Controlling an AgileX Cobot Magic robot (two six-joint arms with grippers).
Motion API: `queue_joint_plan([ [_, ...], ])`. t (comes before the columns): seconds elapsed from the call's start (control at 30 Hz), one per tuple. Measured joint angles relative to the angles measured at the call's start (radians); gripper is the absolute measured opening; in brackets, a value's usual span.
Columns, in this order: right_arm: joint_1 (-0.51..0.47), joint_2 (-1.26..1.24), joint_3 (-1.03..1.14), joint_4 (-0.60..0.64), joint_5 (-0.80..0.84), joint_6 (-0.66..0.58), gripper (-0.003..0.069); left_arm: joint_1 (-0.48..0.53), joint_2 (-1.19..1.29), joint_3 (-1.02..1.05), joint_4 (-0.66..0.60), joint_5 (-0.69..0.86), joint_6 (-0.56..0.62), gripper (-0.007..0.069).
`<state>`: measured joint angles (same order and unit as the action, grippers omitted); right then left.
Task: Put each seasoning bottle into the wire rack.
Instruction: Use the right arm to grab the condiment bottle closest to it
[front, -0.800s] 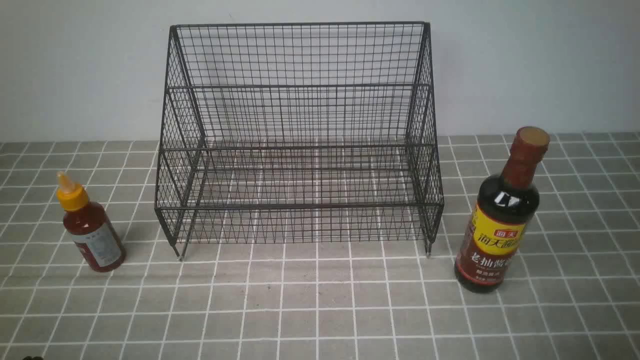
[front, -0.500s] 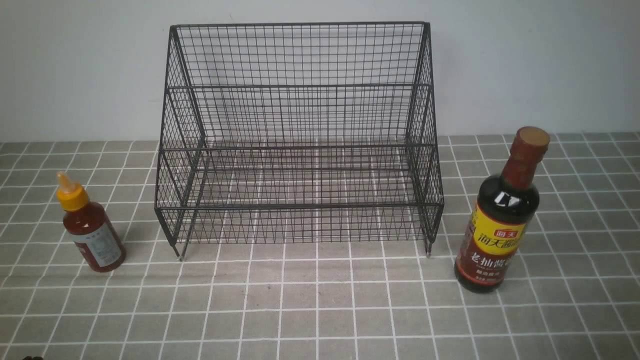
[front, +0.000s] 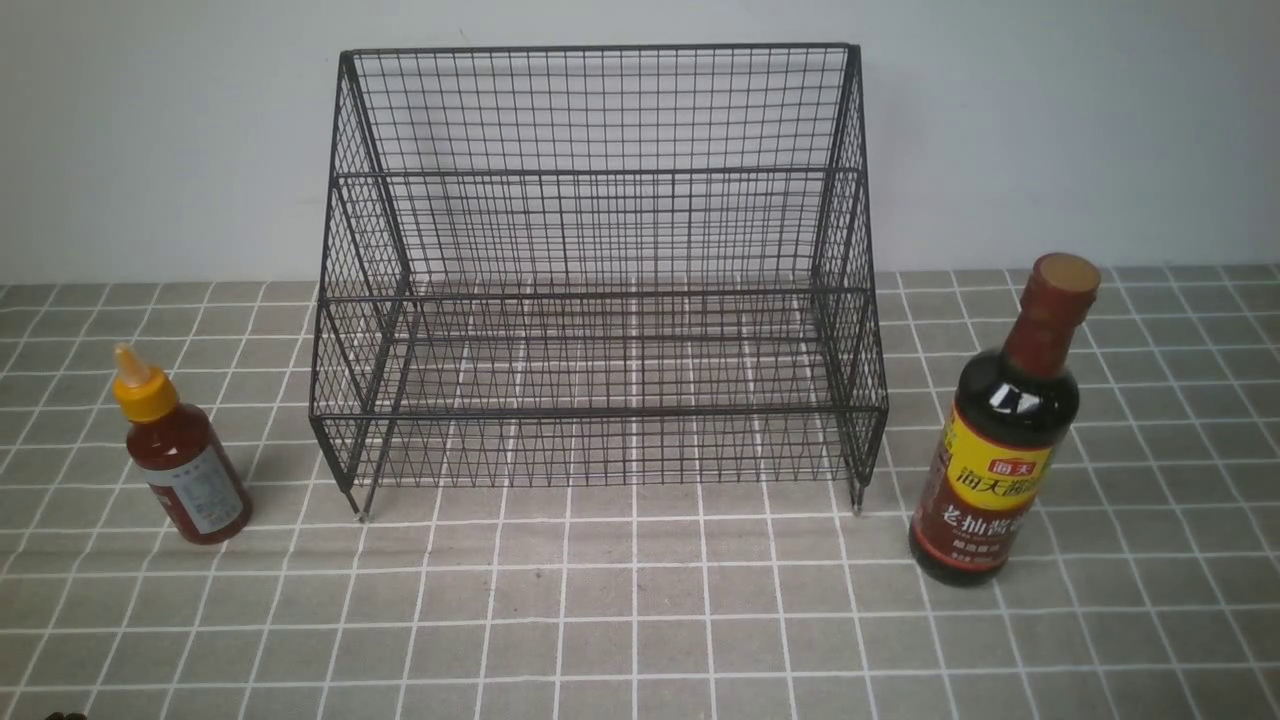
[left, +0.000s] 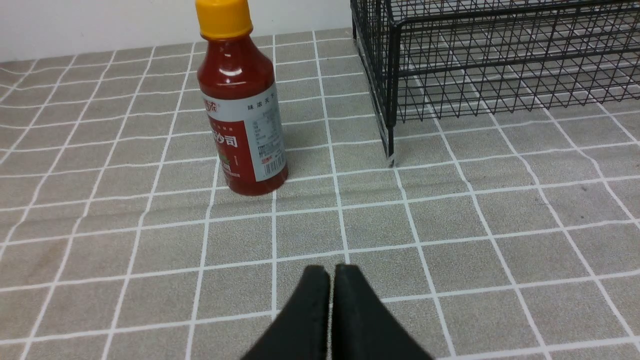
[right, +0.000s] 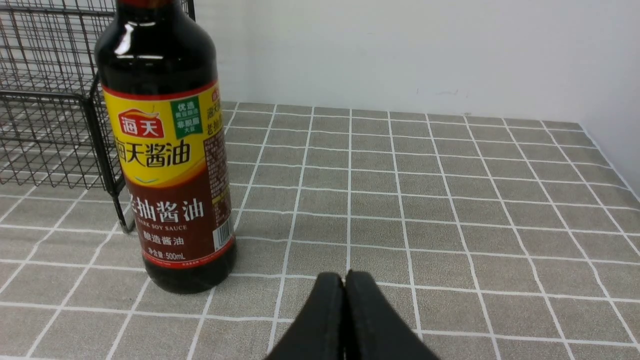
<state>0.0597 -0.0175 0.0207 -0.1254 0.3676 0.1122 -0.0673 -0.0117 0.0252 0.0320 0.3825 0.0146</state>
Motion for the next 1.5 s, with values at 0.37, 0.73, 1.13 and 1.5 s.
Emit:
queue_joint_plan([
  [0.37, 0.000, 0.000, 0.007, 0.266, -0.469, 0.211, -0.0013, 0.000, 0.000, 0.000, 0.000, 0.000, 0.000, -0.0007],
  [0.73, 0.000, 0.000, -0.032, 0.252, -0.623, 0.332, -0.0013, 0.002, 0.000, 0.000, 0.000, 0.000, 0.000, -0.0007],
  [1.13, 0.088, 0.533, -0.639, 0.004, 0.089, 0.308, -0.0013, 0.003, 0.000, 0.000, 0.000, 0.000, 0.000, -0.0007],
  [1.5, 0.266, 1.025, -0.976, 0.056, 0.113, -0.033, 0.0061, 0.003, 0.000, 0.000, 0.000, 0.000, 0.000, -0.0007],
])
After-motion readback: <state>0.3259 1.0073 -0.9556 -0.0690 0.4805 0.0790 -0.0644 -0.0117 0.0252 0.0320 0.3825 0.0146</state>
